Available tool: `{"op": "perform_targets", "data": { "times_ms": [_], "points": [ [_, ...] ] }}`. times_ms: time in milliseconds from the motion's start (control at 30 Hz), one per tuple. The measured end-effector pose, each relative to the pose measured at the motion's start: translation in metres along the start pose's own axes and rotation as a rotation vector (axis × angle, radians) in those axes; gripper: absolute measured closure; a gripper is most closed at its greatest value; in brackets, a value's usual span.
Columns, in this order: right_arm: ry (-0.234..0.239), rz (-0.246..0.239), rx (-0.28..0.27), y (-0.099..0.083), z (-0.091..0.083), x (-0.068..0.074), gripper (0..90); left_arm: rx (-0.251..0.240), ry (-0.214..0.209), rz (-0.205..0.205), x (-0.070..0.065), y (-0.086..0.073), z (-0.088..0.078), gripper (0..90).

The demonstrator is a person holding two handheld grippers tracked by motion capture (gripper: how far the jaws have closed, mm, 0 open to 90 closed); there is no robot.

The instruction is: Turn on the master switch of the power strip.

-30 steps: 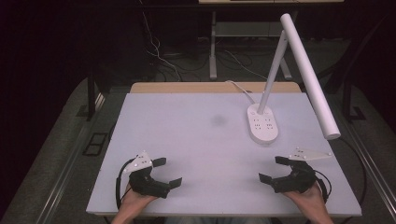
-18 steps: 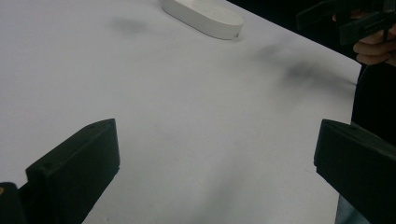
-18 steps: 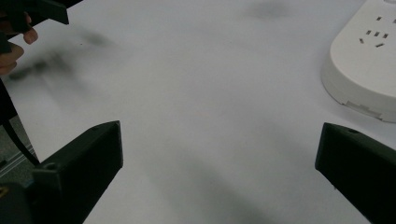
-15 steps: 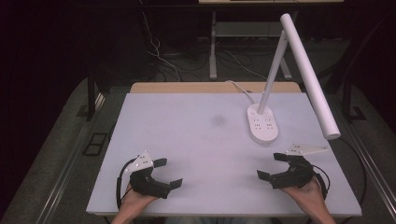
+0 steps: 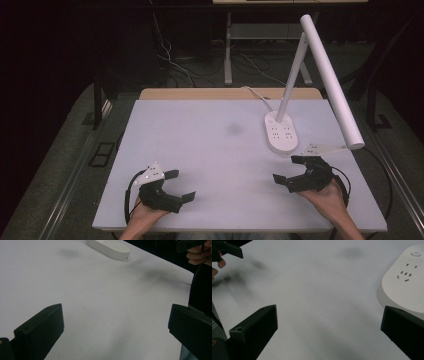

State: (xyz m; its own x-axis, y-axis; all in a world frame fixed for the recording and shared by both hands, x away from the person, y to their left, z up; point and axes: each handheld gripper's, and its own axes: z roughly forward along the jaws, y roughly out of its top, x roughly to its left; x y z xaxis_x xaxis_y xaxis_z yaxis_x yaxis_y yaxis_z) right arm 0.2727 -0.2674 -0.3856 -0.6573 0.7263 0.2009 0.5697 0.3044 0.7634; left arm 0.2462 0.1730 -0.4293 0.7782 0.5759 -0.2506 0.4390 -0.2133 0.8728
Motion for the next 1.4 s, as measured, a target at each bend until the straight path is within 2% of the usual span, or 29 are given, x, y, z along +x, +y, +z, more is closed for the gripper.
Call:
{"op": "perform_targets", "data": {
  "times_ms": [867,1400],
  "points": [
    [-0.032,-0.043,0.03,0.045,0.013,-0.008,0.3,0.0,-0.001,0.004,0.001,0.0,0.0,0.0],
    [-0.067,-0.051,0.067,0.06,0.03,-0.015,0.3,0.001,-0.002,-0.001,0.001,0.0,0.0,0.0]
  ]
}}
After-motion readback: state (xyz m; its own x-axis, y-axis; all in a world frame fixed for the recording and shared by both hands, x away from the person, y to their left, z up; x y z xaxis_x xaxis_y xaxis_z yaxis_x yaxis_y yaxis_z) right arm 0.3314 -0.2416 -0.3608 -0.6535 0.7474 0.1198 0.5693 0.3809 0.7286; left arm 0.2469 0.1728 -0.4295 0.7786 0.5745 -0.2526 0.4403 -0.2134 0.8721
